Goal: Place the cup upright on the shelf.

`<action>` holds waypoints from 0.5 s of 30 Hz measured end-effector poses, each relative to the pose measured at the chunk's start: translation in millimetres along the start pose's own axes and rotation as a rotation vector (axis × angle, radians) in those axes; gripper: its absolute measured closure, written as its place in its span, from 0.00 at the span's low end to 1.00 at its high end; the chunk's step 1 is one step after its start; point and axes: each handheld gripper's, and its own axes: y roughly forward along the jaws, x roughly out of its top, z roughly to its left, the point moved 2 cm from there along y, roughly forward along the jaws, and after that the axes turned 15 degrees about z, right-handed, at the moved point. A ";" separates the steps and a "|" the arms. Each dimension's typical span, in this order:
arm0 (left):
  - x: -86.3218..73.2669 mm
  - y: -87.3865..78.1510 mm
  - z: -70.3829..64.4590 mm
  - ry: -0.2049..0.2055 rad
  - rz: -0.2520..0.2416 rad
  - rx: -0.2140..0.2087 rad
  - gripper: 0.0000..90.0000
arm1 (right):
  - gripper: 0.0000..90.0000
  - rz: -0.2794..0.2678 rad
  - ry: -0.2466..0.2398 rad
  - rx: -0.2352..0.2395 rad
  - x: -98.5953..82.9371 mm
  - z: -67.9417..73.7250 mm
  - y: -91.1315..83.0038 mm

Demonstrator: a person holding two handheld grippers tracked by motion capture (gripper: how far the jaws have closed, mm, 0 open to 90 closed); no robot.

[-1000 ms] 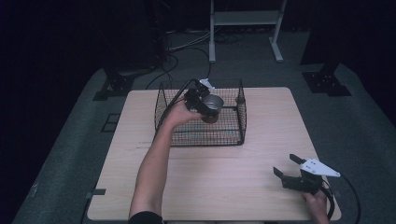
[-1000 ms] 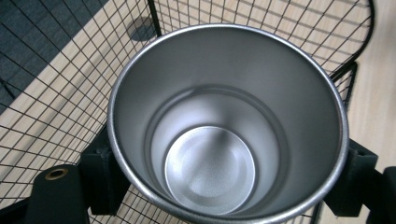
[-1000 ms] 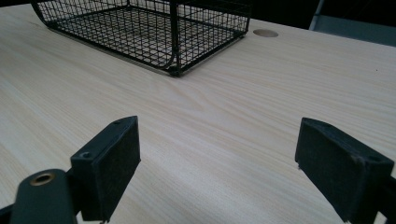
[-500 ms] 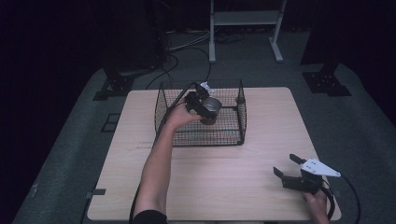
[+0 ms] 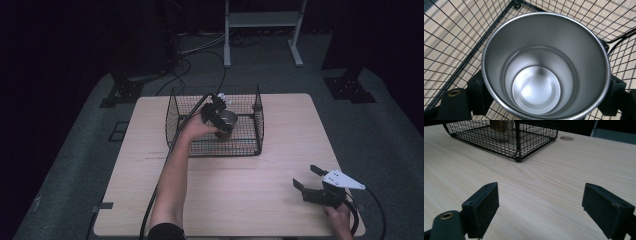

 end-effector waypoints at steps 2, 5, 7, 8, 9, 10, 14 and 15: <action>0.7 2.5 1.1 -0.003 0.009 -0.009 0.20 | 0.15 -0.001 0.000 0.001 0.0 0.0 0.0; 1.4 4.4 1.1 -0.007 0.008 -0.007 0.20 | 0.15 -0.001 0.000 0.001 0.0 0.0 0.0; 1.8 6.1 0.9 -0.001 0.018 -0.001 0.20 | 0.15 -0.001 0.000 0.001 0.0 -0.2 0.0; 1.9 7.5 0.5 -0.002 0.019 -0.001 0.20 | 0.15 -0.001 0.001 0.001 0.0 -0.2 -0.1; 1.8 8.2 0.9 0.000 0.025 0.002 0.20 | 0.15 -0.001 0.001 0.000 0.0 -0.2 0.0; 1.7 9.2 0.9 -0.002 0.027 0.003 0.20 | 0.15 -0.001 0.001 0.000 0.0 -0.2 0.0; 1.0 11.1 2.2 0.002 0.031 0.008 0.20 | 0.15 -0.002 0.001 -0.001 -0.1 -0.2 -0.1; 0.6 11.3 3.0 -0.004 0.025 0.002 0.20 | 0.15 -0.003 0.001 -0.001 -0.1 -0.2 -0.2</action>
